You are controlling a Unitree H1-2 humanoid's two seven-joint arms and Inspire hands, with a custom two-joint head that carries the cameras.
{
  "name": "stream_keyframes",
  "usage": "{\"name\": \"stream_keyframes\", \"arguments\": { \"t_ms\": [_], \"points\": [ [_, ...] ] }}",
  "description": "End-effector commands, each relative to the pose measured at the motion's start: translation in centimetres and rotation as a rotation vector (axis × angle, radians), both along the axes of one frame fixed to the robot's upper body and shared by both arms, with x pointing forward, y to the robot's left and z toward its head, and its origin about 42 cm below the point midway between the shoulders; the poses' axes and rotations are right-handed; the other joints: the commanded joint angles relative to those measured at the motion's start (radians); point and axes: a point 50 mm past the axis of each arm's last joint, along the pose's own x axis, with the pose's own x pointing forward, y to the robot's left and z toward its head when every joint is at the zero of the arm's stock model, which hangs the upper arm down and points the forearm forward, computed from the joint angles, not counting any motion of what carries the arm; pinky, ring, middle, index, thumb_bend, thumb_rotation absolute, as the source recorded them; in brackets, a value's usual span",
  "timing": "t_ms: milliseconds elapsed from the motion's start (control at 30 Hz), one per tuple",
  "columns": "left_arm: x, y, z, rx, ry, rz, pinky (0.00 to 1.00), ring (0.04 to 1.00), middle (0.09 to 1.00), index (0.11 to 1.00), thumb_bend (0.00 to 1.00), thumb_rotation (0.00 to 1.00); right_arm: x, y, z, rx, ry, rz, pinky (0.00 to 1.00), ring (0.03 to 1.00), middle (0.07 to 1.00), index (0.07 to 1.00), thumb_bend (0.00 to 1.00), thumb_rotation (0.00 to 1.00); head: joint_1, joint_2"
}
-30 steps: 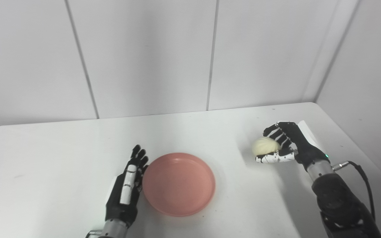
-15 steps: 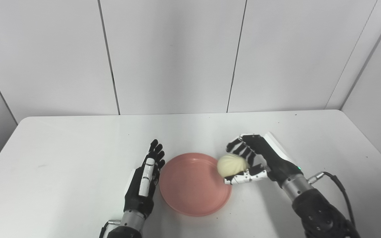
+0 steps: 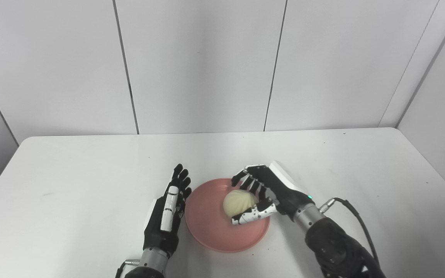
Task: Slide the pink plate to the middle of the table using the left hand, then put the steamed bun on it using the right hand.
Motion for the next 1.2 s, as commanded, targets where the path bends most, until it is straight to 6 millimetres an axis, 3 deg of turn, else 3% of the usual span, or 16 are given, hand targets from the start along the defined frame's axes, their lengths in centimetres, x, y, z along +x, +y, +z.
{"name": "stream_keyframes", "arguments": {
  "t_ms": [0,100,200,267,367,500,533,567,600,633,700,767,1067,1167],
  "points": [
    [-0.4,-0.3,0.1,-0.002,-0.014,0.012,1.0,1.0,1.0,0.993,0.5,0.99,0.8,1.1,1.9,-0.013,-0.11,0.037,0.17,0.36,0.474,0.508,0.51,0.0,-0.001,-0.004],
    [-0.5,-0.4,0.2,-0.018,-0.01,0.019,1.0,1.0,1.0,0.988,0.49,0.97,1.1,1.4,1.4,-0.046,-0.118,0.041,0.16,0.379,0.495,0.486,0.51,0.0,0.0,-0.005],
    [-0.5,-0.4,0.1,-0.013,-0.005,0.014,1.0,1.0,1.0,0.988,0.49,0.97,1.4,1.8,0.5,-0.08,-0.133,0.052,0.17,0.431,0.426,0.508,0.51,0.0,0.003,-0.009],
    [-0.6,-0.3,0.1,-0.009,-0.004,0.011,1.0,1.0,1.0,0.988,0.49,0.98,1.5,1.8,0.2,-0.091,-0.137,0.056,0.19,0.35,0.446,0.532,0.5,0.0,0.003,-0.013],
    [-0.7,-0.3,0.1,-0.037,0.009,0.012,1.0,1.0,1.0,0.985,0.48,0.96,1.6,2.0,-0.5,-0.122,-0.166,0.066,0.21,0.337,0.448,0.535,0.5,0.0,0.001,-0.018],
    [-0.8,-0.2,0.3,-0.063,0.032,0.003,1.0,1.0,1.0,0.995,0.49,0.93,1.5,2.0,-1.2,-0.138,-0.223,0.102,0.33,0.379,0.481,0.557,0.51,0.0,0.001,-0.024],
    [-0.8,-0.2,0.3,-0.061,0.028,0.009,1.0,1.0,1.0,0.991,0.47,0.93,1.3,2.1,-1.3,-0.143,-0.236,0.113,0.41,0.484,0.488,0.527,0.51,0.0,0.001,-0.026],
    [-0.9,-0.2,0.3,-0.06,0.024,0.015,1.0,1.0,1.0,0.986,0.46,0.93,1.2,2.1,-1.3,-0.147,-0.245,0.119,0.49,0.582,0.61,0.509,0.51,0.08,0.0,-0.029],
    [-0.9,-0.2,0.3,-0.052,0.012,0.024,1.0,1.0,1.0,0.984,0.46,0.93,0.9,2.1,-1.3,-0.148,-0.24,0.126,0.52,0.615,0.652,0.503,0.51,0.1,-0.001,-0.03],
    [-0.9,-0.2,0.3,-0.046,0.004,0.029,1.0,1.0,1.0,0.983,0.44,0.95,0.7,2.1,-1.3,-0.146,-0.235,0.129,0.61,0.716,0.748,0.68,0.57,0.13,0.0,-0.032],
    [-1.0,-0.1,0.3,-0.034,0.002,0.031,1.0,1.0,1.0,0.987,0.45,0.97,0.3,2.0,-1.2,-0.148,-0.219,0.136,0.64,0.763,0.791,0.749,0.59,0.17,0.002,-0.034],
    [-1.1,0.0,0.3,-0.022,-0.002,0.028,1.0,1.0,1.0,0.986,0.45,0.98,0.0,1.9,-1.3,-0.152,-0.206,0.145,0.69,0.821,0.842,0.805,0.6,0.28,0.003,-0.034],
    [-1.2,0.4,0.4,-0.028,0.004,0.032,1.0,1.0,1.0,0.979,0.46,0.94,-1.2,0.6,-2.7,-0.218,-0.154,0.175,0.92,0.964,0.96,0.901,0.65,0.69,-0.001,-0.025],
    [-1.1,0.5,0.6,-0.027,0.01,0.026,1.0,1.0,1.0,0.981,0.46,0.95,-1.8,0.1,-2.8,-0.201,-0.117,0.171,0.97,0.994,0.993,0.945,0.66,0.72,-0.003,-0.006]
  ]
}}
